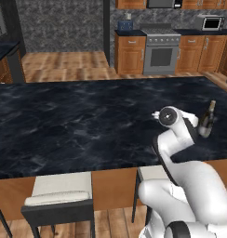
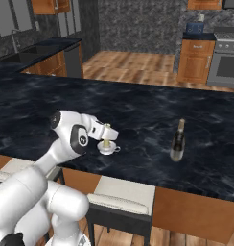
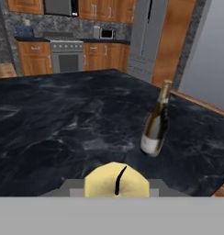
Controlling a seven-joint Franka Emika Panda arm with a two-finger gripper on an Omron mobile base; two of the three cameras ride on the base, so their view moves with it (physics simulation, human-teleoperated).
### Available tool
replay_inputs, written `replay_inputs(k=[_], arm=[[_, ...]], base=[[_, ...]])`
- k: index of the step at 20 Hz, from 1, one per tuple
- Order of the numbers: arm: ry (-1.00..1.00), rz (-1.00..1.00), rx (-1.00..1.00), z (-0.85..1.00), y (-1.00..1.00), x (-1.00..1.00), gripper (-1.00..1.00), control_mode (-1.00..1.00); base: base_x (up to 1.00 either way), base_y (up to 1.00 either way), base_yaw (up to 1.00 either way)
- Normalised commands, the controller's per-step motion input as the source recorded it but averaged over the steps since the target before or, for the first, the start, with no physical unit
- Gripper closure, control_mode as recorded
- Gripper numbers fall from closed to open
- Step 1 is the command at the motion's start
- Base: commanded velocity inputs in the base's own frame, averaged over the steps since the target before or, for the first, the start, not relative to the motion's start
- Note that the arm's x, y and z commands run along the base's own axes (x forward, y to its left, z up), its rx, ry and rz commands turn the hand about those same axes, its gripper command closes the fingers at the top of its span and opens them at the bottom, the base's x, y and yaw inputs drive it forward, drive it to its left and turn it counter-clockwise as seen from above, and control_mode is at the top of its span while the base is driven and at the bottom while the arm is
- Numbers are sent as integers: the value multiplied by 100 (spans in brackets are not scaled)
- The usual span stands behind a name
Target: Get the candle and the wine from the cabinet and move them to the dining counter.
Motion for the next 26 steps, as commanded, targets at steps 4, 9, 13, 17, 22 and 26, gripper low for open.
replay_inputs(k=[4,9,13,17,22,26], arm=[[0,-7,-1,-27,0,29,100,-100],[0,-5,0,-15,-1,23,100,-100],[0,-5,0,-14,-4,18,100,-100],[0,-4,0,-11,-10,14,100,-100],[0,-4,0,-4,-16,14,100,-100],[0,-4,0,0,-14,22,100,-100]], base=[[0,0,0],[0,0,0],[0,0,0],[0,0,0],[0,0,0],[0,0,0]])
